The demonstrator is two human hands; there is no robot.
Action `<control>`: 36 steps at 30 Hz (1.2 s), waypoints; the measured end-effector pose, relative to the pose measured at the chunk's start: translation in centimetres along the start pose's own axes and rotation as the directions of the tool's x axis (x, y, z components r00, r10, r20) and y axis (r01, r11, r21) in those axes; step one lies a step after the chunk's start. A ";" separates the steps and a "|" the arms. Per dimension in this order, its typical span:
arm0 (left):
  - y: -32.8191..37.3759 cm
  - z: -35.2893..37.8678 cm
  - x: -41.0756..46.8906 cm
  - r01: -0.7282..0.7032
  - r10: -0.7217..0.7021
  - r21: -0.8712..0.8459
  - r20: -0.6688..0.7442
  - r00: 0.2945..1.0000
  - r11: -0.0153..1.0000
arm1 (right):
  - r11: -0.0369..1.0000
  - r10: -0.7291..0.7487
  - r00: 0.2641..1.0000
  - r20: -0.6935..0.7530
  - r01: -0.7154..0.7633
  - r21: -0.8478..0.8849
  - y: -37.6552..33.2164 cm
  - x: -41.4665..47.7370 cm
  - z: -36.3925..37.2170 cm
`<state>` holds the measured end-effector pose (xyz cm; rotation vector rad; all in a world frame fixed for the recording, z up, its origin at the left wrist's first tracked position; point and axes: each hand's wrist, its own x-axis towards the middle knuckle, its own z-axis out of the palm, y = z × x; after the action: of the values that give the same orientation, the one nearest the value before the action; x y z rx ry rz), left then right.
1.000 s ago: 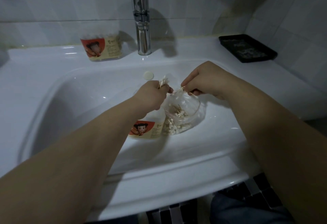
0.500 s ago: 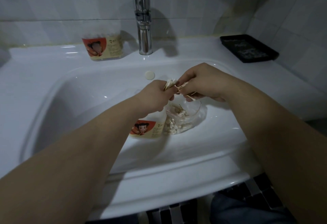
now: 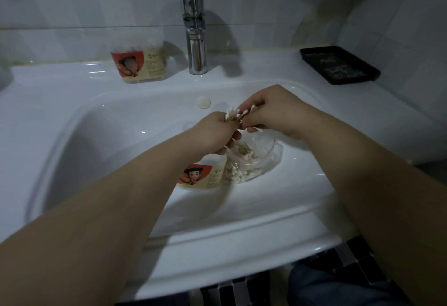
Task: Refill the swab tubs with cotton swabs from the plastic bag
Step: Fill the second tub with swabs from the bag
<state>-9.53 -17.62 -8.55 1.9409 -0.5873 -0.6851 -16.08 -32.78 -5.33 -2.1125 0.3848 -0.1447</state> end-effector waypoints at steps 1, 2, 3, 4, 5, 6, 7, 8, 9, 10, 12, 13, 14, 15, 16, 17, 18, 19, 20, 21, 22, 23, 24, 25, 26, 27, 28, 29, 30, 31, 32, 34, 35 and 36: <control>0.0 0.0 0.1 0.001 -0.001 -0.015 0.001 1.000 1.000 | 1.000 -0.011 1.000 -0.003 0.011 -0.001 0.0 0.1 0.1; 0.0 -0.1 0.2 0.005 -0.005 -0.026 -0.005 1.000 1.000 | 1.000 -0.015 1.000 -0.009 0.015 0.007 0.0 0.2 0.1; 0.0 -0.1 0.3 0.013 -0.013 -0.028 -0.019 1.000 1.000 | 1.000 -0.011 1.000 -0.016 0.011 0.027 0.0 0.3 0.1; -0.1 -0.2 0.4 0.024 -0.024 -0.020 -0.040 0.999 1.000 | 0.998 -0.002 1.000 -0.026 0.003 0.055 0.0 0.3 0.0; -0.1 -0.2 0.4 0.036 -0.037 -0.005 -0.064 0.997 0.999 | 0.997 0.007 0.999 -0.037 -0.004 0.083 0.0 0.4 0.0; -0.1 -0.3 0.5 0.051 -0.051 0.007 -0.085 0.995 0.999 | 0.994 0.015 0.999 -0.045 -0.010 0.109 -0.1 0.3 -0.1; -0.2 -0.3 0.6 0.067 -0.066 0.009 -0.101 0.993 0.998 | 0.991 0.026 0.998 -0.053 -0.019 0.136 -0.1 0.3 -0.2; -0.3 -0.3 0.7 0.082 -0.081 -0.002 -0.112 0.990 0.997 | 0.984 0.042 0.997 -0.058 -0.031 0.173 -0.1 0.2 -0.3; -0.3 -0.4 0.7 0.092 -0.094 -0.025 -0.122 0.988 0.995 | 0.975 0.059 0.996 -0.060 -0.045 0.220 -0.1 0.1 -0.5; -0.4 -0.3 0.7 0.094 -0.100 -0.053 -0.128 0.987 0.994 | 0.963 0.075 0.995 -0.059 -0.057 0.264 -0.1 0.1 -0.6; -0.4 -0.3 0.8 0.078 -0.094 -0.109 -0.144 0.985 0.991 | 0.944 0.097 0.994 -0.052 -0.075 0.320 -0.2 0.1 -0.6; -0.4 -0.2 0.8 0.069 -0.089 -0.138 -0.151 0.985 0.988 | 0.939 0.102 0.993 -0.052 -0.078 0.336 -0.2 0.1 -0.5; -0.4 -0.2 0.7 0.062 -0.088 -0.170 -0.151 0.985 0.983 | 0.934 0.100 0.993 -0.056 -0.075 0.349 -0.2 0.0 -0.3; -0.3 -0.1 0.7 0.058 -0.090 -0.209 -0.146 0.985 0.976 | 0.932 0.094 0.993 -0.068 -0.064 0.357 -0.2 0.0 -0.1; -0.2 0.0 0.6 0.056 -0.093 -0.249 -0.138 0.986 0.967 | 0.933 0.083 0.993 -0.082 -0.049 0.357 -0.1 0.0 0.1; -0.1 0.0 0.5 0.055 -0.095 -0.282 -0.130 0.987 0.958 | 0.937 0.071 0.993 -0.097 -0.033 0.349 -0.1 0.1 0.3; 0.1 0.0 0.5 0.049 -0.091 -0.310 -0.121 0.989 0.949 | 0.941 0.056 0.993 -0.106 -0.017 0.338 -0.1 0.2 0.5; 0.2 0.0 0.4 0.041 -0.083 -0.338 -0.111 0.990 0.940 | 0.945 0.038 0.993 -0.108 -0.001 0.328 0.0 0.2 0.6; 0.2 -0.1 0.3 0.035 -0.078 -0.363 -0.104 0.992 0.931 | 0.948 0.019 0.995 -0.102 0.015 0.319 0.0 0.3 0.8; 0.2 -0.2 0.3 0.035 -0.077 -0.379 -0.098 0.992 0.925 | 0.950 0.005 0.996 -0.094 0.025 0.311 0.0 0.3 0.9; 0.2 -0.3 0.2 0.040 -0.084 -0.391 -0.095 0.992 0.920 | 0.952 0.001 0.996 -0.087 0.026 0.306 0.0 0.3 1.0; 0.2 -0.4 0.2 0.051 -0.098 -0.404 -0.098 0.990 0.914 | 0.951 0.004 0.997 -0.079 0.021 0.310 0.0 0.3 1.1; 0.1 -0.4 0.3 0.065 -0.119 -0.423 -0.103 0.987 0.904 | 0.946 0.011 0.998 -0.066 0.011 0.323 -0.1 0.3 1.1; 0.1 -0.5 0.3 0.080 -0.143 -0.448 -0.109 0.984 0.891 | 0.941 0.016 0.999 -0.046 0.000 0.339 -0.2 0.3 1.1; 0.2 -0.4 0.4 0.092 -0.164 -0.472 -0.113 0.980 0.877 | 0.937 0.017 0.999 -0.029 -0.006 0.350 -0.3 0.3 1.2; 0.2 -0.3 0.4 0.101 -0.181 -0.492 -0.118 0.976 0.865 | 0.940 0.016 1.000 -0.021 -0.008 0.342 -0.3 0.4 1.2; 0.3 -0.3 0.4 0.103 -0.188 -0.509 -0.117 0.975 0.854 | 0.949 0.012 1.000 -0.025 -0.004 0.314 -0.3 0.5 1.2; 0.4 -0.2 0.3 0.102 -0.186 -0.531 -0.107 0.977 0.841 | 0.962 0.009 0.999 -0.035 0.001 0.273 -0.2 0.6 1.2; 0.4 -0.1 0.1 0.103 -0.180 -0.557 -0.085 0.980 0.824 | 0.974 0.004 0.999 -0.044 0.006 0.227 -0.1 0.7 1.2; 0.5 -0.1 0.0 0.109 -0.172 -0.580 -0.054 0.984 0.808 | 0.983 -0.003 0.999 -0.052 0.013 0.184 0.0 0.8 1.2; 0.5 -0.1 -0.2 0.121 -0.162 -0.588 -0.017 0.987 0.800 | 0.990 -0.009 0.998 -0.063 0.018 0.142 0.1 0.8 1.1; 0.6 -0.1 -0.3 0.140 -0.146 -0.578 0.036 0.989 0.804 | 0.998 -0.019 0.995 -0.098 0.024 0.056 0.2 1.0 0.9; 0.5 -0.1 -0.3 0.143 -0.144 -0.568 0.044 0.989 0.810 | 0.999 -0.021 0.993 -0.113 0.024 0.028 0.3 1.1 0.7; 0.5 -0.1 -0.2 0.143 -0.144 -0.557 0.043 0.989 0.818 | 1.000 -0.020 0.993 -0.116 0.021 0.009 0.2 1.1 0.7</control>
<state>-9.68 -17.63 -8.01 1.4352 -0.1965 -0.8424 -14.91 -32.73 -5.94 -2.1046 0.4302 -0.2824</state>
